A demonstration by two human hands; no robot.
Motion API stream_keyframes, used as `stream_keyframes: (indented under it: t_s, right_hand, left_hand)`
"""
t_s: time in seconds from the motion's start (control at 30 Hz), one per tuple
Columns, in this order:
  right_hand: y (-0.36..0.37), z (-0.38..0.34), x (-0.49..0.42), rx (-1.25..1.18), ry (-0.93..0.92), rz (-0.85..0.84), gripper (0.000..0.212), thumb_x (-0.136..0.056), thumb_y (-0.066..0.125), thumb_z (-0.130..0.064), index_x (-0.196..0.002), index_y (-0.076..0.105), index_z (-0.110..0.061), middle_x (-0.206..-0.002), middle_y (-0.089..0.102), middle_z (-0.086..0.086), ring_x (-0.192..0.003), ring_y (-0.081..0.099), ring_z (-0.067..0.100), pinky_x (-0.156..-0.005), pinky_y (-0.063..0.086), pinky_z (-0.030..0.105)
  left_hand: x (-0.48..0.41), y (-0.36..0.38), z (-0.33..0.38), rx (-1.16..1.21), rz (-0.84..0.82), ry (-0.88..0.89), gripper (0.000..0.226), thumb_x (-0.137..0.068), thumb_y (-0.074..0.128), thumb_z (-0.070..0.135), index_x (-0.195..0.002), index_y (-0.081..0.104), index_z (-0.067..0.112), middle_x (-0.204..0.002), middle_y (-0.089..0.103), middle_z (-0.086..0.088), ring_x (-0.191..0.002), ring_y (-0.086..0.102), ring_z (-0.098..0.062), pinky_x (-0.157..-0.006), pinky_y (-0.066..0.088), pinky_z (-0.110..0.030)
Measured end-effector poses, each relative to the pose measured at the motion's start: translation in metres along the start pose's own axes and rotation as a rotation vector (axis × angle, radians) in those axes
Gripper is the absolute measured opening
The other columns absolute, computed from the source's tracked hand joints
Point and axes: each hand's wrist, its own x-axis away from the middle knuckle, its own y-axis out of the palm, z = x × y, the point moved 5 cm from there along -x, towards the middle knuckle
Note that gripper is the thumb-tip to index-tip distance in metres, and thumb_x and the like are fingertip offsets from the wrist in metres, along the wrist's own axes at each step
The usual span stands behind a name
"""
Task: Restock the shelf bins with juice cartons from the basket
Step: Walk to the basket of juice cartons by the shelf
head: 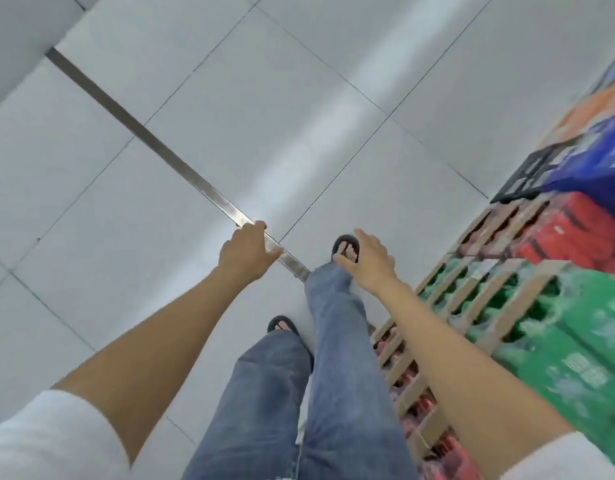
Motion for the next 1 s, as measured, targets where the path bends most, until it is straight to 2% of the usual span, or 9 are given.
stream_keyframes:
  t_s: [0.13, 0.3, 0.43, 0.53, 0.7, 0.8, 1.0]
  right_hand:
    - [-0.065, 0.015, -0.052, -0.052, 0.034, 0.045, 0.073, -0.09, 0.052, -0.057, -0.148, 0.025, -0.021, -0.153, 0.028, 0.012, -0.139, 0.031, 0.031, -0.109, 0.03, 0.055]
    - [-0.179, 0.021, -0.142, -0.091, 0.043, 0.072, 0.077, -0.092, 0.051, -0.056, -0.152, 0.019, -0.022, -0.155, 0.026, 0.009, -0.141, 0.026, 0.028, -0.114, 0.021, 0.052]
    - [-0.279, 0.022, -0.199, -0.093, 0.035, 0.101, 0.08, -0.09, 0.053, -0.058, -0.152, 0.018, -0.021, -0.156, 0.025, 0.01, -0.141, 0.027, 0.029, -0.114, 0.021, 0.051]
    - [-0.349, 0.023, -0.236, -0.134, 0.028, 0.146, 0.082, -0.088, 0.056, -0.058, -0.152, 0.02, -0.023, -0.156, 0.025, 0.008, -0.142, 0.025, 0.027, -0.116, 0.019, 0.05]
    - [-0.465, 0.01, -0.308, -0.167, -0.027, 0.236, 0.077, -0.087, 0.061, -0.054, -0.149, 0.027, -0.024, -0.151, 0.033, 0.006, -0.139, 0.03, 0.024, -0.113, 0.023, 0.041]
    - [-0.53, 0.001, -0.37, -0.179, -0.031, 0.227, 0.076, -0.087, 0.062, -0.052, -0.149, 0.028, -0.024, -0.152, 0.032, 0.004, -0.14, 0.029, 0.022, -0.114, 0.023, 0.039]
    - [-0.659, -0.01, -0.492, -0.189, 0.018, 0.206, 0.075, -0.088, 0.061, -0.053, -0.149, 0.031, -0.023, -0.152, 0.032, 0.004, -0.14, 0.029, 0.022, -0.114, 0.022, 0.039]
  left_hand:
    - [-0.067, -0.029, 0.064, -0.022, -0.034, 0.046, 0.062, -0.092, 0.056, 0.046, -0.14, 0.038, 0.012, -0.136, 0.047, -0.009, -0.124, 0.046, -0.027, -0.096, 0.043, -0.045]
    - [-0.173, -0.087, 0.165, -0.041, -0.03, 0.104, 0.062, -0.092, 0.056, 0.047, -0.141, 0.037, 0.014, -0.138, 0.046, -0.008, -0.126, 0.045, -0.026, -0.098, 0.04, -0.043]
    - [-0.242, -0.133, 0.24, -0.016, -0.039, 0.138, 0.063, -0.092, 0.057, 0.047, -0.142, 0.036, 0.015, -0.14, 0.045, -0.008, -0.127, 0.043, -0.027, -0.098, 0.042, -0.044]
    - [-0.287, -0.172, 0.292, -0.005, 0.015, 0.199, 0.066, -0.09, 0.06, 0.047, -0.142, 0.036, 0.015, -0.141, 0.044, -0.008, -0.128, 0.042, -0.026, -0.096, 0.043, -0.043]
    - [-0.37, -0.25, 0.371, 0.045, 0.136, 0.277, 0.068, -0.086, 0.065, 0.048, -0.14, 0.039, 0.015, -0.141, 0.045, -0.006, -0.128, 0.043, -0.025, -0.095, 0.043, -0.039]
    - [-0.435, -0.297, 0.411, 0.074, 0.168, 0.287, 0.066, -0.086, 0.065, 0.048, -0.139, 0.04, 0.016, -0.14, 0.045, -0.004, -0.126, 0.045, -0.023, -0.09, 0.043, -0.036]
    - [-0.571, -0.388, 0.492, 0.029, 0.114, 0.222, 0.068, -0.088, 0.064, 0.045, -0.142, 0.037, 0.014, -0.143, 0.042, -0.007, -0.128, 0.043, -0.025, -0.096, 0.044, -0.041]
